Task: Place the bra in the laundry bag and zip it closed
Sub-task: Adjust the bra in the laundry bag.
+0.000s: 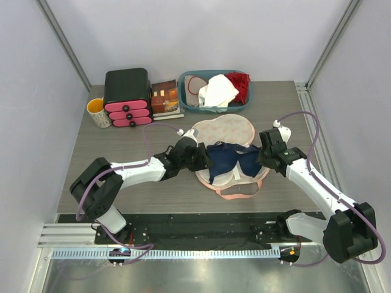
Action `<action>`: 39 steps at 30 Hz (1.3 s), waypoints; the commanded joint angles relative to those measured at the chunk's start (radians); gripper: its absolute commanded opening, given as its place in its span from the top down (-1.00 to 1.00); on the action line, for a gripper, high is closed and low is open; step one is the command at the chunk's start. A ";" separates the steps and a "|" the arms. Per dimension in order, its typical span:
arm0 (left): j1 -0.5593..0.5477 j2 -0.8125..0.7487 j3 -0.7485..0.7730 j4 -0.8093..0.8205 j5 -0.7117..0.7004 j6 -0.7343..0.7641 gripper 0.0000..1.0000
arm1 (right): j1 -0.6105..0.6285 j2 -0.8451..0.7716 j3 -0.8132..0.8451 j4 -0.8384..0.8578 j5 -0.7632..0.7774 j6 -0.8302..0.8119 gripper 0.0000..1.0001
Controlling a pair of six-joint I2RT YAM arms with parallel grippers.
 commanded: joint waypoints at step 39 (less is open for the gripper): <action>0.030 0.080 -0.108 0.420 0.000 -0.146 1.00 | -0.008 -0.089 0.013 0.034 -0.055 -0.052 0.48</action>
